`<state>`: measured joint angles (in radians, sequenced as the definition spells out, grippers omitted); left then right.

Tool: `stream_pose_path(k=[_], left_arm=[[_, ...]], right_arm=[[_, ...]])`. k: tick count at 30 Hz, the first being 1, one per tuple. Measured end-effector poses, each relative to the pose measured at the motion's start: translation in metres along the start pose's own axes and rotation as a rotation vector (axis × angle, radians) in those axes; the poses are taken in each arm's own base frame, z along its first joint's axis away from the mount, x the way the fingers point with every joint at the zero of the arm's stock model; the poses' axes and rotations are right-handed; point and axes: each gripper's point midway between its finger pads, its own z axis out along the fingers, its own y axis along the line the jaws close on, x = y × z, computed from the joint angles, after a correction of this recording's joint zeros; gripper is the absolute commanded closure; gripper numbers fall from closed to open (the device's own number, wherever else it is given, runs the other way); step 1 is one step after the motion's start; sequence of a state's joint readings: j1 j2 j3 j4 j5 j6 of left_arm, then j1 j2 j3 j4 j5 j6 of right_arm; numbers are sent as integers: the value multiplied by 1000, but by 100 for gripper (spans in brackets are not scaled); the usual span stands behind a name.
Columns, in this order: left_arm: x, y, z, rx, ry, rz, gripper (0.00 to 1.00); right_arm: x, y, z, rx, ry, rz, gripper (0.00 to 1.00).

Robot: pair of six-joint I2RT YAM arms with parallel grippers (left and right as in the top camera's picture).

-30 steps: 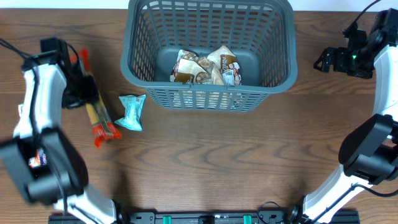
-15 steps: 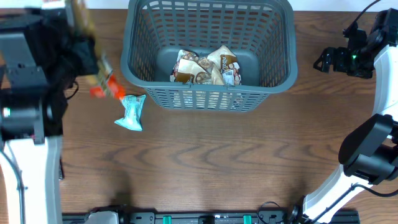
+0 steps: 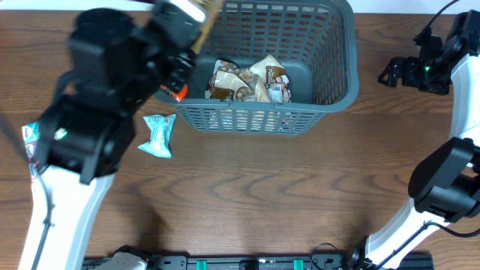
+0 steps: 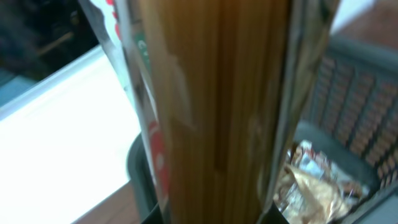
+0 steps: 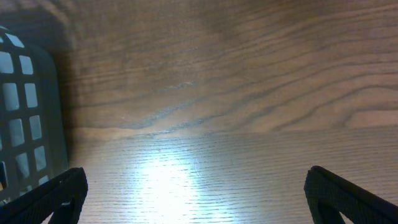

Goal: Pack container
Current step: 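Lift the spaghetti package with the left gripper and drop it into the basket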

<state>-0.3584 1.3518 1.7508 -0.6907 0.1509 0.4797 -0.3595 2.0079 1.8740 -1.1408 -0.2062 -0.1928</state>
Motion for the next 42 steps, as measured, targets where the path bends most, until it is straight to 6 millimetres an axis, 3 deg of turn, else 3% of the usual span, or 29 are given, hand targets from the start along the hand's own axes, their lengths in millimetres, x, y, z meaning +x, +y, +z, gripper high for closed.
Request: stream_pose_path(k=[4, 11, 19, 24, 25, 26, 27, 28, 35, 39, 42], left_arm=[[17, -24, 42, 84, 68, 169, 94], [70, -58, 125, 220, 204, 373, 94], [150, -88, 187, 354, 387, 403, 94], [197, -107, 205, 433, 506, 393, 94], [205, -110, 207, 444, 525, 391, 83], [211, -111, 209, 452, 539, 392, 54], [214, -112, 210, 456, 546, 396, 39], [215, -113, 210, 459, 549, 393, 35], [191, -107, 201, 429, 496, 401, 28], [156, -96, 181, 382, 423, 410, 28], [114, -78, 151, 309, 331, 423, 28]], right_arm=[[0, 0, 0, 0, 0, -3, 1], [0, 0, 0, 0, 0, -8, 1], [0, 0, 0, 0, 0, -11, 1], [0, 0, 0, 0, 0, -11, 1], [0, 0, 0, 0, 0, -11, 1], [0, 0, 0, 0, 0, -11, 1], [0, 0, 0, 0, 0, -11, 1], [0, 0, 0, 0, 0, -11, 1], [0, 0, 0, 0, 0, -11, 1], [0, 0, 0, 0, 0, -15, 1], [0, 0, 0, 0, 0, -19, 1]])
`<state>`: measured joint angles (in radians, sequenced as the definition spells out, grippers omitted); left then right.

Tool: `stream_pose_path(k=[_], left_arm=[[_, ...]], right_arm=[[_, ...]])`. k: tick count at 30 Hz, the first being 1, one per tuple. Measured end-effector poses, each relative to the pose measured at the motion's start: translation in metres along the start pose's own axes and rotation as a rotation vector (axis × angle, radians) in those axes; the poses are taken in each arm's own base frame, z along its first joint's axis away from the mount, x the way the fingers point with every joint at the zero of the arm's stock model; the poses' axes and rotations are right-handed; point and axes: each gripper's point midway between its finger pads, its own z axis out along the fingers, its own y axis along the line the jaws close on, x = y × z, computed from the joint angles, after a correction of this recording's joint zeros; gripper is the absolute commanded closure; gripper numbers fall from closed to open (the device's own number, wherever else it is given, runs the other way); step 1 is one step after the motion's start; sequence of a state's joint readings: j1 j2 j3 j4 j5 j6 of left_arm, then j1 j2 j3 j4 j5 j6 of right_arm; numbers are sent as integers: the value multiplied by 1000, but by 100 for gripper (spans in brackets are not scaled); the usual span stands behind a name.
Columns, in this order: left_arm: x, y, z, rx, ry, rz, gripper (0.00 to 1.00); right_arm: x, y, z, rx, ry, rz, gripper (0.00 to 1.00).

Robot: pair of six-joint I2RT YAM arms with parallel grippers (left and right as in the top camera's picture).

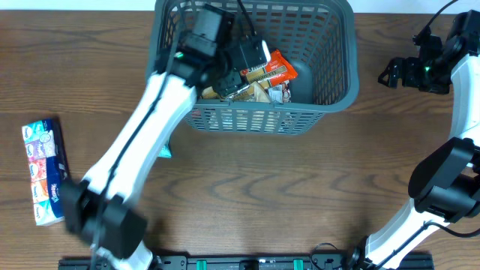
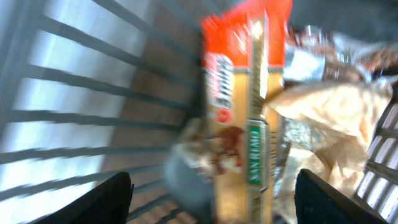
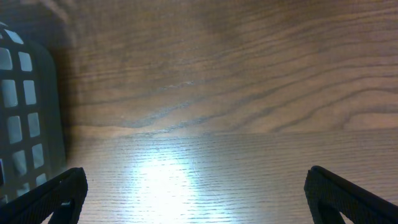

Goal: Pack container
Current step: 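Lift the spaghetti package with the left gripper and drop it into the basket, then move the left gripper to the blue tissue box and grasp it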

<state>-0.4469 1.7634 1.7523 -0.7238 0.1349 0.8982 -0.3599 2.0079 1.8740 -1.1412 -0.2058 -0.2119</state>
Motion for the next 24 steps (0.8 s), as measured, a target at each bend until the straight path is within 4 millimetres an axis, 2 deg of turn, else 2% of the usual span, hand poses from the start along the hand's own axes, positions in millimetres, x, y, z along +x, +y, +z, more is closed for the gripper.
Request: stream_pose_path(k=[4, 6, 8, 11, 15, 17, 20, 22, 24], left_arm=[[-19, 31, -78, -175, -86, -6, 28], [-17, 49, -121, -277, -112, -48, 23], [-4, 63, -155, -357, -108, -114, 22], [45, 78, -197, -461, -11, -294, 22], [123, 77, -234, -559, 187, -550, 22], [169, 68, -251, -593, 310, -704, 22], [222, 49, -275, -630, 460, -903, 22], [246, 37, -288, -651, 531, -1004, 22], [260, 29, -297, -668, 566, -1078, 22]], right_arm=[[0, 0, 0, 0, 0, 0, 1], [0, 0, 0, 0, 0, 0, 1], [0, 0, 0, 0, 0, 0, 1], [0, 0, 0, 0, 0, -1, 1], [0, 0, 0, 0, 0, -8, 1], [0, 0, 0, 0, -1, -8, 1], [-1, 0, 0, 1, -4, -9, 1], [-2, 0, 0, 1, -8, -10, 1], [-3, -1, 0, 2, -11, -11, 1]])
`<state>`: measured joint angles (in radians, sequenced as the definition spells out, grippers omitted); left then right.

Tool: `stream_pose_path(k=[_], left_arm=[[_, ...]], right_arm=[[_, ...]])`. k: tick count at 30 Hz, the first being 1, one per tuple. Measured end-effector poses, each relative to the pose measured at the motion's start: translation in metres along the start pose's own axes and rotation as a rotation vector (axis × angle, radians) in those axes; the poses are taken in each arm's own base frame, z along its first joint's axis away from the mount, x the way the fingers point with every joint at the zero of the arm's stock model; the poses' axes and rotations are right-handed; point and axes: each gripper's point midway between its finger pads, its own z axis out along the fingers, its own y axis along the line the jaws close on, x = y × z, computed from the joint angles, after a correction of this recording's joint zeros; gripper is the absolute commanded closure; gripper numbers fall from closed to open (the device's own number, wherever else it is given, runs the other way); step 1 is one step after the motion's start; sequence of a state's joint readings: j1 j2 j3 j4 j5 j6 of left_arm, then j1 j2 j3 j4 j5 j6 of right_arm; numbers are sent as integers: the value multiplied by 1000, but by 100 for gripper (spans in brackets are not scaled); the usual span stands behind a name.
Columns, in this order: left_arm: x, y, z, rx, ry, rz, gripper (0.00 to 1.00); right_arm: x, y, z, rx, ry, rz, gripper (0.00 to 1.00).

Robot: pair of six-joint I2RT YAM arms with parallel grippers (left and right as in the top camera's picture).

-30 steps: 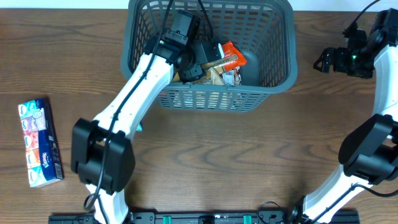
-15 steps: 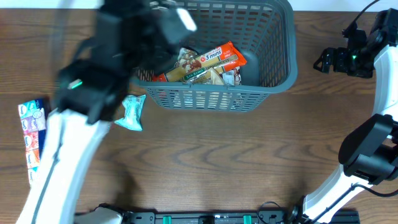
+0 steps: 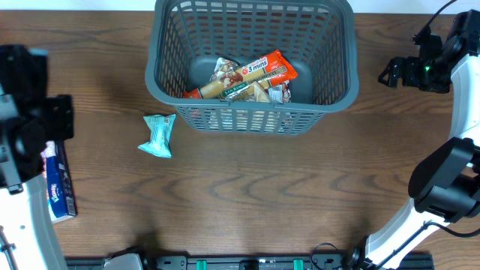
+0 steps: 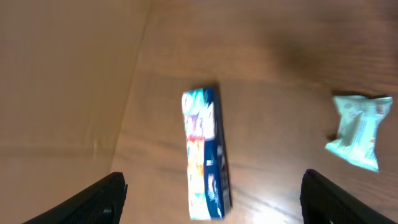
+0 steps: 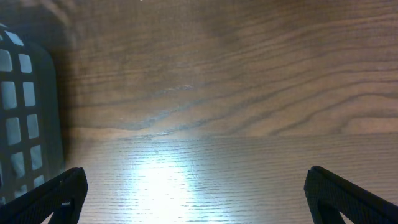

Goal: Pack container
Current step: 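Move the left gripper to the blue tissue box and grasp it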

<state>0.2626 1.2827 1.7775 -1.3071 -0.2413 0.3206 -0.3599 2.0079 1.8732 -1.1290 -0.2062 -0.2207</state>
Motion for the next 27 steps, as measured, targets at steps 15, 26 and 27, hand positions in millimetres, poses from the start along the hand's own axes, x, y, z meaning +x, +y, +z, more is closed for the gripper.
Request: stream_pose_path(k=[15, 26, 27], left_arm=[[126, -8, 0, 11, 186, -238, 2], [148, -35, 62, 137, 298, -345, 2], [146, -32, 71, 137, 314, -358, 2]], right_arm=[[-9, -2, 0, 9, -38, -11, 1], [-10, -2, 0, 9, -43, -12, 1], [-11, -2, 0, 9, -43, -12, 1]])
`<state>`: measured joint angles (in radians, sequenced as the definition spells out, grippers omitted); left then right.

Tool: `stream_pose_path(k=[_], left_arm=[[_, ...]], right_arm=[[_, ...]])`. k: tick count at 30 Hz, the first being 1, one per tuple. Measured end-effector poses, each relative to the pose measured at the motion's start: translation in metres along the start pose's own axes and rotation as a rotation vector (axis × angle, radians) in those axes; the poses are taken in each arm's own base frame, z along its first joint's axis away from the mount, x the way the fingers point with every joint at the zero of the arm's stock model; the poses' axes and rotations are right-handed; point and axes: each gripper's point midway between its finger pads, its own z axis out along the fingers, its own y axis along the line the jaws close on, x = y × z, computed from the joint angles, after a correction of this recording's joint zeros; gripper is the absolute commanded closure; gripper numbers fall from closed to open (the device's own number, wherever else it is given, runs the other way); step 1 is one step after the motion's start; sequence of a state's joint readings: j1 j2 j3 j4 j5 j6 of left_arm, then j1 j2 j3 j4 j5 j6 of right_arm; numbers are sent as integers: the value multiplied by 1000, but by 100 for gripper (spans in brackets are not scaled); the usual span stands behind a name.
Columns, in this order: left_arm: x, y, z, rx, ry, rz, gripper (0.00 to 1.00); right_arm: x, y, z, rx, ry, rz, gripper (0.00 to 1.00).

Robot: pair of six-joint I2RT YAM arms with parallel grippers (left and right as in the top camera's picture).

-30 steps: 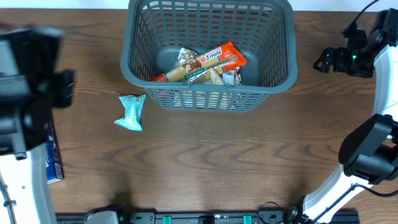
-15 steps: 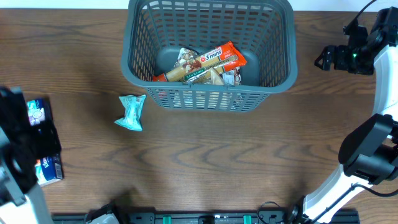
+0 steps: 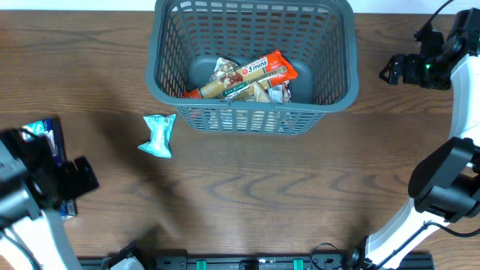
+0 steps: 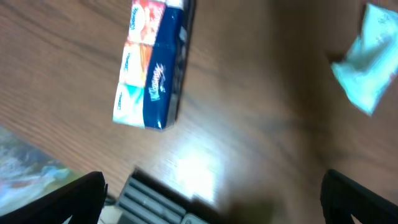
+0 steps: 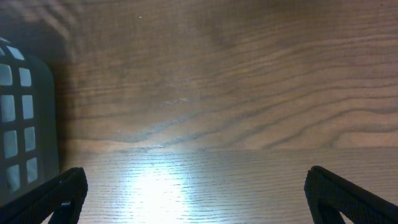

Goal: Pack container
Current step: 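Move the left gripper to the blue tissue box and grasp it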

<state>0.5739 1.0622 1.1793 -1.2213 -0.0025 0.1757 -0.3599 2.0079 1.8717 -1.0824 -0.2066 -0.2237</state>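
The grey mesh basket (image 3: 341, 56) stands at the back centre. In it an orange spaghetti packet (image 3: 251, 73) lies across several brown snack bags (image 3: 225, 71). A teal packet (image 3: 157, 135) (image 4: 365, 68) lies on the table in front of the basket's left corner. A blue tissue pack (image 3: 45, 135) (image 4: 154, 62) lies at the far left, partly under my left arm. My left gripper (image 4: 214, 204) hangs open and empty near the front left edge. My right gripper (image 5: 202, 199) is open and empty over bare wood, right of the basket.
A dark rail (image 4: 155, 202) runs along the table's front edge under the left gripper. The basket's wall (image 5: 15, 124) shows at the left of the right wrist view. The brown wooden table (image 3: 300, 187) stretches between the basket and the front edge.
My left arm has moved from beside the tissue pack toward the front left edge. The tissue pack now sits higher in the left wrist view, and the front rail shows. The right arm is unchanged.
My left gripper first held the spaghetti packet above the basket's left rim. Then it was inside the basket, open, with the packet lying on the snack bags. Then it was out at the far left over the tissue pack, and now nearer the front edge.
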Motion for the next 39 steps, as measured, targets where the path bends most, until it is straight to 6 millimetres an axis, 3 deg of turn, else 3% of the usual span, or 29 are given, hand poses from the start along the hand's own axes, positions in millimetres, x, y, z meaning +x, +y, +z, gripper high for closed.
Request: stream_pose_path(k=[4, 11, 15, 22, 30, 39], left_arm=[[-8, 11, 36, 14, 113, -51, 2], [4, 31, 111, 77, 360, -140, 1], [4, 36, 136, 89, 397, -156, 1], [-4, 38, 140, 98, 361, -83, 1], [-18, 44, 142, 108, 301, 132, 1], [-44, 68, 149, -9, 208, 242, 1]], right_arm=[[0, 0, 0, 0, 0, -3, 1], [0, 0, 0, 1, -1, -4, 1], [0, 0, 0, 0, 0, -4, 1], [1, 0, 0, -1, 5, -3, 1], [6, 1, 0, -5, 23, 1, 1], [7, 2, 0, -7, 29, 2, 1]])
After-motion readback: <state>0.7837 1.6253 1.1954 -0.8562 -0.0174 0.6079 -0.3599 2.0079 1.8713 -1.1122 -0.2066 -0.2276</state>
